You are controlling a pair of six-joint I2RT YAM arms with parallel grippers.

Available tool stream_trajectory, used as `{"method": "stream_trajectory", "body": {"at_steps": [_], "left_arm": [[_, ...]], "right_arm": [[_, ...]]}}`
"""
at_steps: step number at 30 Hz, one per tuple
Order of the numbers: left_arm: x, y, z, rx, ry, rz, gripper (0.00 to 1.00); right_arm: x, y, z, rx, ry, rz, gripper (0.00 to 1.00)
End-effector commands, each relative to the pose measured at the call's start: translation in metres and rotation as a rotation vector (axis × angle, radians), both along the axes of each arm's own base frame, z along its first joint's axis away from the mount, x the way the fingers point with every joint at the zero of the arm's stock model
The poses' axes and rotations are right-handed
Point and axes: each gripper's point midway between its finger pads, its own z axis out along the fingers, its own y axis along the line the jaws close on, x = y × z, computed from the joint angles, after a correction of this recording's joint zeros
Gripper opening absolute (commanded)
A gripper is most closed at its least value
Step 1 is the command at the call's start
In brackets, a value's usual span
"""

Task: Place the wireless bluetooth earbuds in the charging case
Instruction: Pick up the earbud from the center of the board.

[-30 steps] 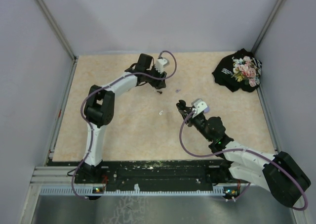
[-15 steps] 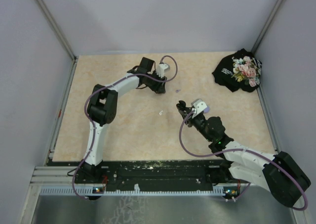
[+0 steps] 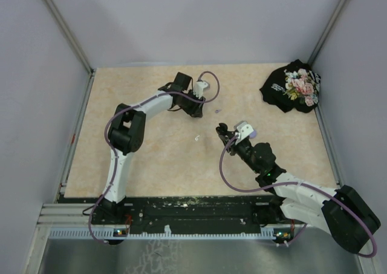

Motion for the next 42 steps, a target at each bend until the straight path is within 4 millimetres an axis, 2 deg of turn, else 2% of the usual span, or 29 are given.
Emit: {"method": "stream_trajectory", "body": {"at_steps": [1,10,29,35,39,42], "left_arm": [[-0.006,0.003,0.004,0.03,0.003,0.012,0.48],[-0.006,0.013,-0.005,0.116,-0.009,0.085,0.41],[-0.011,0.02,-0.026,0.294,-0.047,0.096,0.3],[-0.014,0.028,-0.028,0.368,-0.046,0.118,0.27],[-0.02,0.031,-0.03,0.391,-0.032,0.129,0.19],[-0.025,0.032,-0.03,0.386,-0.024,0.137,0.17]], "right_arm": [[0.003,0.002,0.023,0.052,-0.054,0.005,0.0],[0.003,0.002,0.023,0.057,-0.055,0.005,0.0],[0.002,0.002,0.026,0.065,-0.059,0.005,0.0],[0.001,0.002,0.027,0.065,-0.061,0.005,0.0],[0.0,0.003,0.027,0.068,-0.062,0.017,0.0],[-0.001,0.003,0.03,0.073,-0.066,0.02,0.0]]}}
